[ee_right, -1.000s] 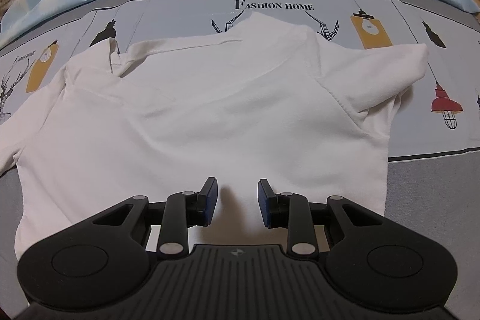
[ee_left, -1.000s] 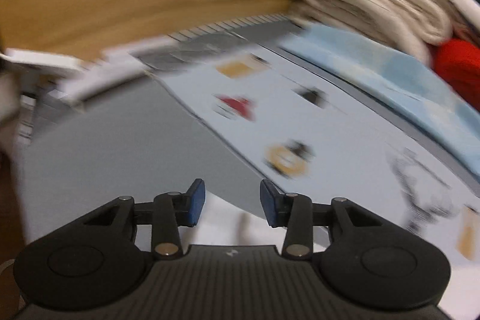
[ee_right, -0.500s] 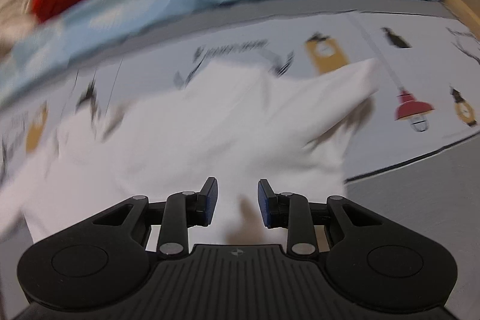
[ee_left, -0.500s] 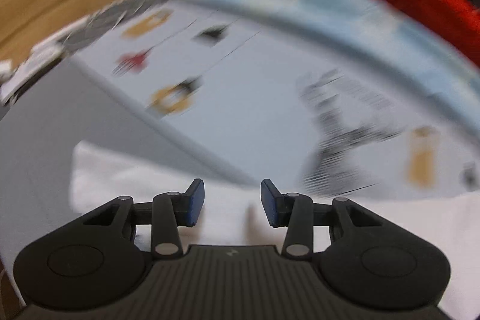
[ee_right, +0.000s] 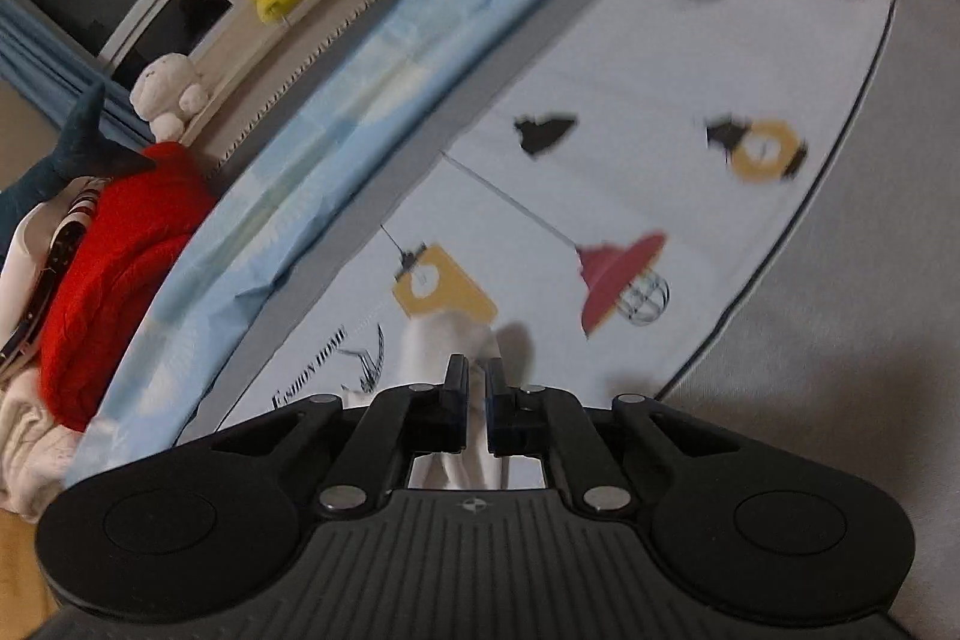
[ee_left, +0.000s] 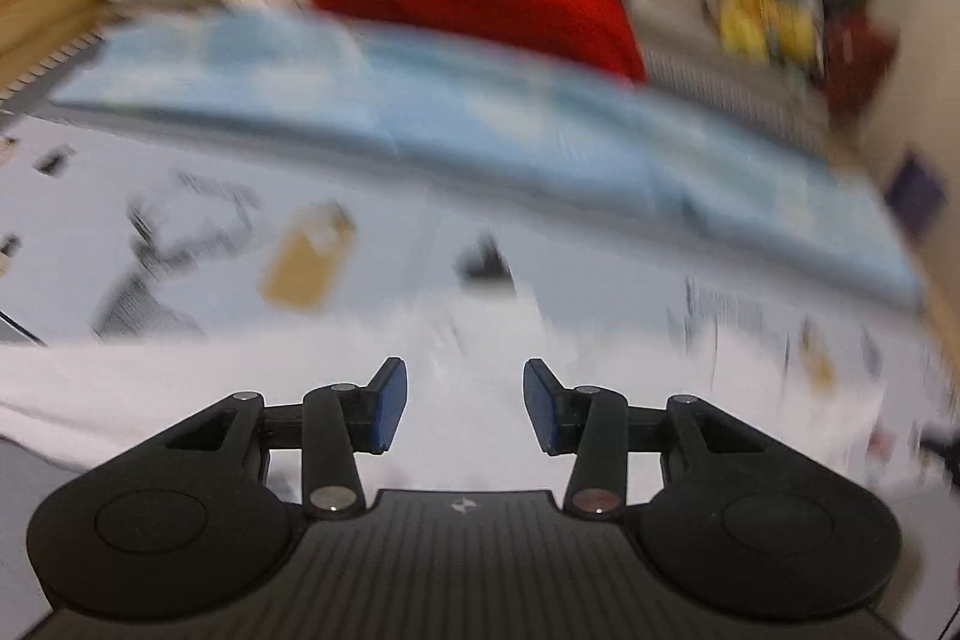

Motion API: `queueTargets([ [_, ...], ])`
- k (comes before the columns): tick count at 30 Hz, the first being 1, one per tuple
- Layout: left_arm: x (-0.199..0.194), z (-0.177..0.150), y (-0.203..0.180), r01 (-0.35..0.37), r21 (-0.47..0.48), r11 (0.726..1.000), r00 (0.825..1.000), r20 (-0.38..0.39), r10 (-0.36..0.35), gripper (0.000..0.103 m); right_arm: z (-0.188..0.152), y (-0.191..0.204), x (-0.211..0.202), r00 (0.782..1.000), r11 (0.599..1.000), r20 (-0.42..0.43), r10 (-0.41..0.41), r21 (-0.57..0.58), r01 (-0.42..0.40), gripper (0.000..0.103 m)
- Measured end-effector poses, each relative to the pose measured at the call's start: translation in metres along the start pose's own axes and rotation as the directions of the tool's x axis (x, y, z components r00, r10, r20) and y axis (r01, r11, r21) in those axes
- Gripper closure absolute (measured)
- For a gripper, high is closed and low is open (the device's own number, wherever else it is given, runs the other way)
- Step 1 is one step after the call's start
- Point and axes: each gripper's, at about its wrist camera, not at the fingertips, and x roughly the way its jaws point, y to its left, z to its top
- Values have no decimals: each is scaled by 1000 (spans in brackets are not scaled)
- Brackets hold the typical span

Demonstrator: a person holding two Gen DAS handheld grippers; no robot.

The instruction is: Fold small clothes

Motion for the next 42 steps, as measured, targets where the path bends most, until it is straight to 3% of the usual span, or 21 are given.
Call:
queueTargets([
  [4,30,-9,-26,41,-9,999,996,-73,-42,55,-8,-8,35,998,1000,-64,-11,19,12,96],
  [7,36,-3,-30,74,2,997,995,-68,-73,55,-16,-9,62,993,999,-113,-23,22,26,94],
  [12,40,6,-19,58,-29,998,996,-66,-60,55,-35,6,95,979,998,-206,3,-55,-14,93],
  [16,38,10,-8,54,-59,997,996,-71,-58,55,-41,25,99,984,984,-174,-45,-176,14,97],
  [21,34,18,-3,64,-73,995,996,-53,-68,55,-31,53,65,997,954,-81,15,-298,-38,102],
  [23,32,20,0,64,-82,995,997,-46,-68,55,-21,74,29,994,921,-7,111,-374,-106,102],
  [25,31,21,1,65,-86,994,997,-45,-69,55,-17,93,-12,972,866,79,222,-474,-160,102],
  [26,31,20,1,66,-84,994,997,-45,-70,55,-17,101,-30,961,829,127,245,-541,-139,102],
  [29,29,19,3,69,-79,994,996,-46,-73,55,-28,115,-55,931,679,328,158,-721,138,102],
  [30,29,18,3,70,-78,995,996,-46,-73,55,-28,112,-50,930,650,354,100,-731,208,101],
  [31,29,17,4,69,-74,995,996,-49,-73,55,-23,104,-40,937,666,347,19,-704,247,101],
  [33,30,16,4,65,-69,995,996,-59,-69,55,-3,69,-17,946,775,290,-145,-561,291,101],
  [34,30,15,4,63,-71,995,996,-62,-68,55,6,52,-9,936,808,276,-220,-486,333,101],
  [35,30,14,5,65,-76,995,995,-65,-70,55,13,38,-5,910,815,296,-289,-422,396,101],
  [37,30,14,6,67,-78,995,995,-67,-73,55,24,24,-14,847,795,398,-353,-349,496,100],
  [38,30,14,6,68,-76,995,995,-68,-73,55,29,22,-26,829,811,455,-325,-316,491,100],
  [40,31,14,6,72,-72,995,994,-73,-77,55,36,21,-54,825,875,526,-206,-278,396,99],
  [41,32,14,5,72,-71,995,994,-74,-77,55,38,17,-62,844,906,513,-157,-265,330,99],
  [42,32,14,5,71,-71,995,994,-76,-77,55,41,10,-62,884,939,455,-110,-243,242,99],
])
